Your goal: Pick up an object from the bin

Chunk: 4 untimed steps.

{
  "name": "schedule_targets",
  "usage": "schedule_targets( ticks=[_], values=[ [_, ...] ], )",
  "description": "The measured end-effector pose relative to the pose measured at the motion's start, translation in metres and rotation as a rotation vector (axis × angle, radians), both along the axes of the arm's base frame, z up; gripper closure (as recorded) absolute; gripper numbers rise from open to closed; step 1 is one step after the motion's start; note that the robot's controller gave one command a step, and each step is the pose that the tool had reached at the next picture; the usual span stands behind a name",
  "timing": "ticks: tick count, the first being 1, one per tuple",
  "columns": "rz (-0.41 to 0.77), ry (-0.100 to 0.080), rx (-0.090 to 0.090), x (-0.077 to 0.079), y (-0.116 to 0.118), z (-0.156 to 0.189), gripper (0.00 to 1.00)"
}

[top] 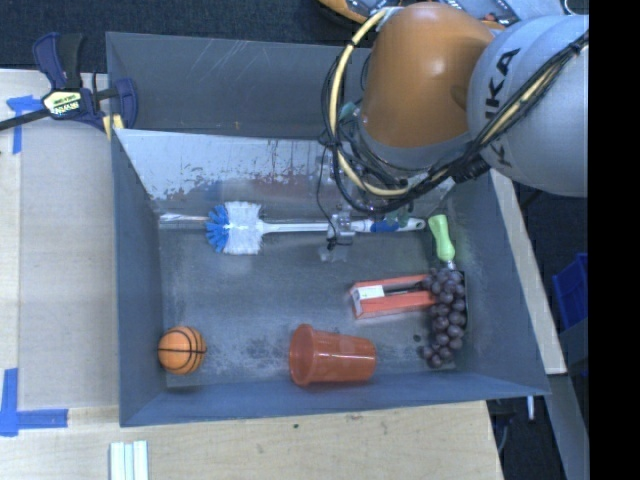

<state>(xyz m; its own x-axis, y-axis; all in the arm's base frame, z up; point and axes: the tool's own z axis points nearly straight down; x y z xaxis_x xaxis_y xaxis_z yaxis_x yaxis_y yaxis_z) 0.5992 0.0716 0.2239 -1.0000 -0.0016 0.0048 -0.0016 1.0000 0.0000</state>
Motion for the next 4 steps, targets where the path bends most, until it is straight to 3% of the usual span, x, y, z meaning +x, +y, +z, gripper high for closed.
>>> schedule_targets(
  ticks=[1,2,3,4],
  values=[
    [-0.002,-0.009,0.001,0.001,0.000,0.005,0.00],
    [-0.023,-0.010,0.001,0.009,0.030,-0.059,0.00],
    [0.057,-0.011,0.001,0.019,0.032,-0.124,1.00],
    [0.056,-0.011,0.001,0.019,0.032,-0.124,1.00]
  ],
)
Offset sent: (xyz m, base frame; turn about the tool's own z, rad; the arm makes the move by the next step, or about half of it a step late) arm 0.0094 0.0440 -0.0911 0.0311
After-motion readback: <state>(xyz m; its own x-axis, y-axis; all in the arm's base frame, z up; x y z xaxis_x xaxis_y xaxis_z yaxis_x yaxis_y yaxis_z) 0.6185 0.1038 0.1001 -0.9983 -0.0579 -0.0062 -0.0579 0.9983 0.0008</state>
